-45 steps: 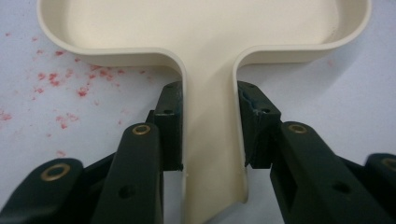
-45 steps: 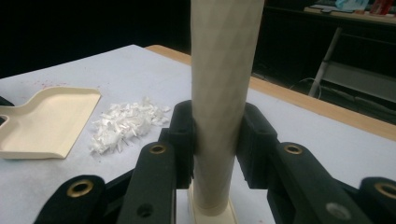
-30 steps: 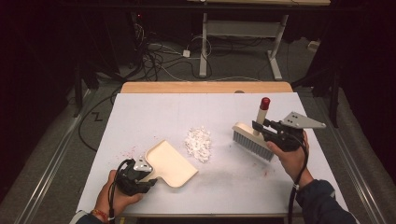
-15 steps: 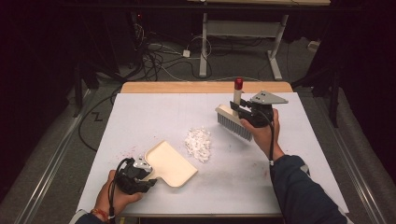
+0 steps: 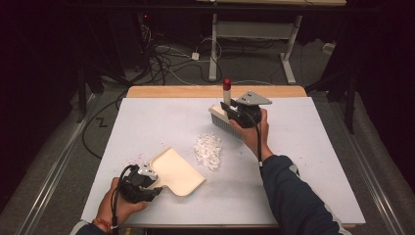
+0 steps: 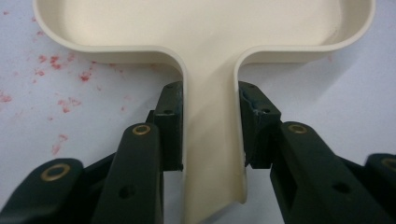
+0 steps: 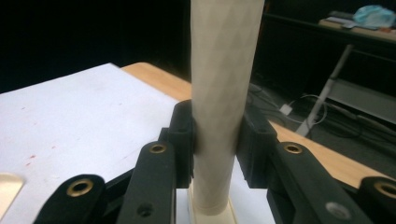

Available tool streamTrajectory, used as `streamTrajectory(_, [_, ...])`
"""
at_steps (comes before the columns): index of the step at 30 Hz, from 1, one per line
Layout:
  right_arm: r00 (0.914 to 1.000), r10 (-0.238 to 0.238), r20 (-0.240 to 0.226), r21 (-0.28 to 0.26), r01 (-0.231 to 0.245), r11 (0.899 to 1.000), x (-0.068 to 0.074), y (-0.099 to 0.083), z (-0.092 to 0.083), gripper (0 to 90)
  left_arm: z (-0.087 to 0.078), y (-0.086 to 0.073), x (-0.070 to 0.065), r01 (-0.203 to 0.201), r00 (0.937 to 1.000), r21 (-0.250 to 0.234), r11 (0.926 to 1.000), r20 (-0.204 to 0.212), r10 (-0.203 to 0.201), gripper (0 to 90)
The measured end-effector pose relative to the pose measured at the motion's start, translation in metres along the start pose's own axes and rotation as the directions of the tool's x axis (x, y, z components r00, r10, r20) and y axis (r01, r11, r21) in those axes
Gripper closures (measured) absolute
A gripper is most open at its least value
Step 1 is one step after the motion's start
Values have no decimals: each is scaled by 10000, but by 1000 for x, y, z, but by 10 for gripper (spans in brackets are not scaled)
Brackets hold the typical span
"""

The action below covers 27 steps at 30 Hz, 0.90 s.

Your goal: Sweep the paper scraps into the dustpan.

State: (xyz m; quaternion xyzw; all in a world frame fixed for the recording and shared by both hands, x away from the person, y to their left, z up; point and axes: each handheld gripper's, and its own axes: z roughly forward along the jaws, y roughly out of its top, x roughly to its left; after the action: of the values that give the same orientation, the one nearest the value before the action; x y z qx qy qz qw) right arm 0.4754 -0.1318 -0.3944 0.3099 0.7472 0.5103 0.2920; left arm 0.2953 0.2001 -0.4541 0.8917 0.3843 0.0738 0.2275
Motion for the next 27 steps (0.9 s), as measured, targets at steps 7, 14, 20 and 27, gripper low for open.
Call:
streamTrajectory(7, [9969,-198,-764,86,205,9998,19,-5,4,711,0,-1,0,-65,10000,17,10000,0,65,630])
streamTrajectory(14, [9907,-259,-1334,33,265,9996,32,-9,-4,709,0,-1,0,-72,10000,17,10000,-6,72,630])
streamTrajectory(20, [9901,-415,-1339,-85,407,9991,43,-10,-8,709,1,1,0,-105,9999,108,9999,-31,105,630])
streamTrajectory(27, [9897,-241,-1408,-73,233,9997,49,-11,-10,707,3,2,-1,-109,9999,91,9999,-13,109,630])
